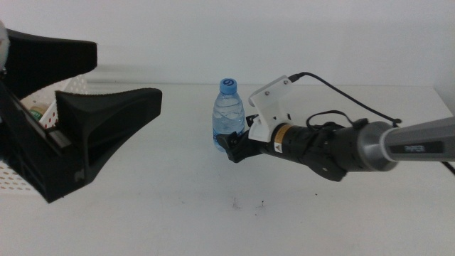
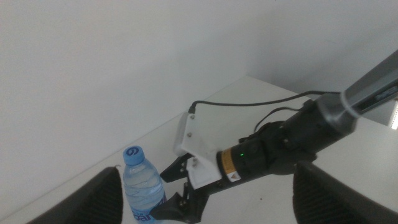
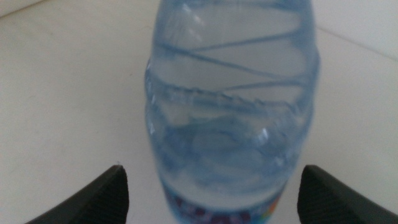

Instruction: Use arms to grab the bottles and put them into the dustbin to the left of the table.

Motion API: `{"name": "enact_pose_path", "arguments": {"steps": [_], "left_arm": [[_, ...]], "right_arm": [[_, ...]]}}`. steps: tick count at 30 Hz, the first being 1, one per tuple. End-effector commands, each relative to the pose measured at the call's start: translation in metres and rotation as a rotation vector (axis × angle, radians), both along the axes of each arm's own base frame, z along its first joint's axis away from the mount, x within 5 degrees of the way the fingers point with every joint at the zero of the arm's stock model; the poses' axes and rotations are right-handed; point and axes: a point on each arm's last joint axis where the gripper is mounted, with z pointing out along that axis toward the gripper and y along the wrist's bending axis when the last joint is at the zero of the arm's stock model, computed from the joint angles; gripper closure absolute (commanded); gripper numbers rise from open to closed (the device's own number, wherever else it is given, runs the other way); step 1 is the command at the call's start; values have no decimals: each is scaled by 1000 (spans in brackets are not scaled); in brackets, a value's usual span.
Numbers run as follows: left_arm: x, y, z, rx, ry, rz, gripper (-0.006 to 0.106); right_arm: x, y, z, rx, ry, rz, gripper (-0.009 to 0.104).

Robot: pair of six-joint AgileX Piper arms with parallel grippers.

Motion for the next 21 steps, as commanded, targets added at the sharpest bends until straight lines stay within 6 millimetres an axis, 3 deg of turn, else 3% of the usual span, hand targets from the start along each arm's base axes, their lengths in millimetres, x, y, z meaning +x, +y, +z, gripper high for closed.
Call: {"name": "enact_pose_path", "arguments": {"steps": [1,8,15,16,21], "left_arm": [[-1,0,0,-10,-5,-1,7],[-1,0,0,-10,-5,-1,7],[-1,0,0,-7,-5,0,7],[-1,0,0,-7,-5,0,7],[-1,0,0,-7,-5,0,7]], "right_arm": [[-8,-7,16,8,-21,2,8],[-21,-38,50,-39,21,-107,8],[-57,-75,134,-139,41,-247,8],[-71,-85,158,-141,24,-270,8],[-105,-105,199,-133,18,-285,8]]}}
